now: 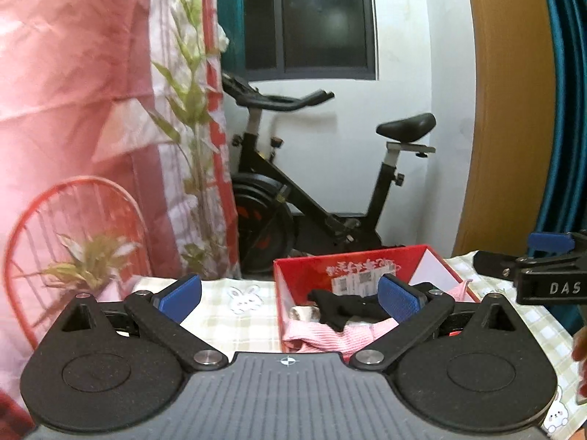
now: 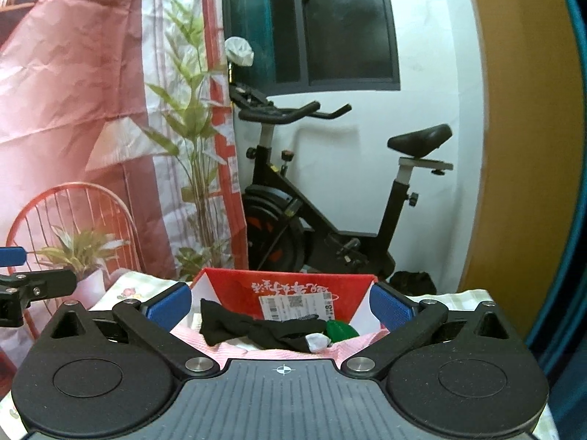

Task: Organize soft objects

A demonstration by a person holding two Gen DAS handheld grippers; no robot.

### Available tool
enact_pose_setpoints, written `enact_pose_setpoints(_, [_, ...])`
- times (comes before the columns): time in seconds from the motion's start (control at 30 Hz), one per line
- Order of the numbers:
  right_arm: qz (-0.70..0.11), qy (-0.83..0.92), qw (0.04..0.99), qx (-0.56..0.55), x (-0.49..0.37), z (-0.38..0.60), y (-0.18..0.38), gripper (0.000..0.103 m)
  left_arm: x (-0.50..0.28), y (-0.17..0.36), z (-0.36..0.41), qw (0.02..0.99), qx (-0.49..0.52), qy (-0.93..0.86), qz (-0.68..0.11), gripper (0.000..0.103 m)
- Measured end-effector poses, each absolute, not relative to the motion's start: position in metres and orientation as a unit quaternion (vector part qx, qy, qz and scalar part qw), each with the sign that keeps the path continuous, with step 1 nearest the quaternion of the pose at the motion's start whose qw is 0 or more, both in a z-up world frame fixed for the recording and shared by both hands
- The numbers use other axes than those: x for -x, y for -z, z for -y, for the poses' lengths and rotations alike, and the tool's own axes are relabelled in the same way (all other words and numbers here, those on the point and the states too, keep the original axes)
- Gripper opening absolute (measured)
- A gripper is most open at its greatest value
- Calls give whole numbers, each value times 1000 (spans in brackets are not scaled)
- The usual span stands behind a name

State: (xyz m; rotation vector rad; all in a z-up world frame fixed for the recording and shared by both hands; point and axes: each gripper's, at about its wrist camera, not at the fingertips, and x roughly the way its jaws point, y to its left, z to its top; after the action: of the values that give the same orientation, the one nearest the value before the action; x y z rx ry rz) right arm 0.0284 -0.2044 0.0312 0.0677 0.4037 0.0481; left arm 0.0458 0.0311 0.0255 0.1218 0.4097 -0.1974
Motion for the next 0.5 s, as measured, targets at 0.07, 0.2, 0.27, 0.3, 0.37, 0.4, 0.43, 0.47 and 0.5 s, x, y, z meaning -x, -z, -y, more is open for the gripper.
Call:
enact_pose_setpoints(0.07, [-199, -23, 979, -30, -16, 200, -40, 103, -31, -34, -35, 975, -63, 91, -195, 103])
enact_pose_setpoints(0.2, [-182, -27, 983, -20, 16, 191, -57, 103, -3, -48, -42, 980, -59, 83, -174, 103])
enact_pose_setpoints(0.27, [-170, -24, 985, -16, 32, 186, -63, 103, 11, -53, -45, 981, -56, 80, -167, 103])
enact_pose_setpoints(0.3, [-167, -23, 986, -15, 40, 184, -66, 103, 18, -55, -47, 981, -53, 80, -166, 103])
enact_pose_setpoints(0.37, [-166, -25, 986, -17, 53, 182, -69, 103, 32, -58, -49, 982, -50, 78, -164, 103])
enact_pose_setpoints(0.4, [-167, -26, 985, -18, 59, 181, -71, 103, 39, -59, -51, 982, -49, 78, -163, 103])
enact_pose_setpoints(0.43, [-167, -25, 986, -18, 63, 180, -73, 103, 47, -60, -52, 983, -49, 79, -159, 103])
enact_pose_setpoints(0.47, [-164, -24, 986, -17, 69, 179, -74, 103, 53, -60, -53, 983, -50, 80, -156, 103])
enact_pose_setpoints(0.5, [-161, -24, 987, -16, 77, 178, -75, 103, 61, -60, -53, 984, -52, 81, -153, 103])
